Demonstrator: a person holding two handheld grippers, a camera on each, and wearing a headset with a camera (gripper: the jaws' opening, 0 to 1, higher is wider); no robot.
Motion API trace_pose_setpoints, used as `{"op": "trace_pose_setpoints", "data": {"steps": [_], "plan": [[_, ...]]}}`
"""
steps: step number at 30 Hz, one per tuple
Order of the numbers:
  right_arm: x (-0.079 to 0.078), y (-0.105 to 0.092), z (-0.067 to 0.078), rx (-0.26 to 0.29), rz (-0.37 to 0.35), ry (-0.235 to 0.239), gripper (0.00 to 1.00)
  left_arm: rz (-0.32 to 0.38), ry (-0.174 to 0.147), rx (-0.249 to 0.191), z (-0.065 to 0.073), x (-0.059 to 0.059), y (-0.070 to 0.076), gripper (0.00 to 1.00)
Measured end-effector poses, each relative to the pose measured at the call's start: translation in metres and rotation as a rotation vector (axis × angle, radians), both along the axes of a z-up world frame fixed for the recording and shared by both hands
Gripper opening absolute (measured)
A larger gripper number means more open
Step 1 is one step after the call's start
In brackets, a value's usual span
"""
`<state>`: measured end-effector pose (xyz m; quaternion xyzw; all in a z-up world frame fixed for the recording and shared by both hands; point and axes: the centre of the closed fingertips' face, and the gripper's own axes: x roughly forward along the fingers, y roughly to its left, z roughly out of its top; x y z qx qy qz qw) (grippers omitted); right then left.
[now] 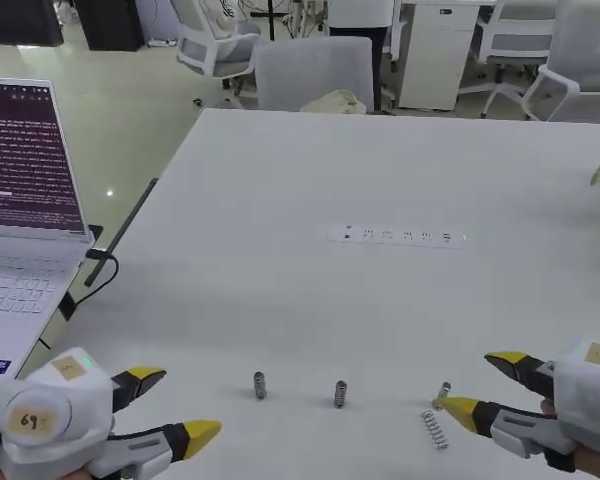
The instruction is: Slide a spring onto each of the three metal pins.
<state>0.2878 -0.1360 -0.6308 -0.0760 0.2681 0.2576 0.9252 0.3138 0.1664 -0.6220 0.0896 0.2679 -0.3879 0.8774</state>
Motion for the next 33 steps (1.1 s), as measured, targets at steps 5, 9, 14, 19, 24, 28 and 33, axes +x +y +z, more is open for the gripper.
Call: {"op": "trace_pose_setpoints", "data": {"steps": [5,9,14,19,24,28,33], "plan": [[-0.009,-0.001,0.001,0.012,-0.016,-0.002,0.55,-0.008,0.002,0.001,-0.001,0.001,-0.004,0.54],[-0.016,-0.001,-0.001,0.021,-0.030,0.003,0.58,-0.011,0.001,-0.002,0.000,0.003,-0.007,0.54],[-0.024,0.000,-0.006,0.033,-0.045,0.021,0.61,-0.021,-0.002,-0.005,0.003,0.006,-0.011,0.54],[-0.028,0.000,-0.010,0.042,-0.057,0.034,0.62,-0.039,-0.008,-0.002,0.006,0.011,-0.018,0.54],[-0.031,0.000,-0.008,0.047,-0.060,0.040,0.64,-0.071,-0.013,-0.001,0.008,0.013,-0.031,0.54],[-0.033,-0.003,-0.009,0.046,-0.070,0.047,0.65,-0.122,-0.016,0.013,0.008,0.011,-0.046,0.54],[-0.037,-0.003,-0.009,0.047,-0.071,0.054,0.65,-0.183,-0.019,0.024,0.007,0.009,-0.065,0.54]]}}
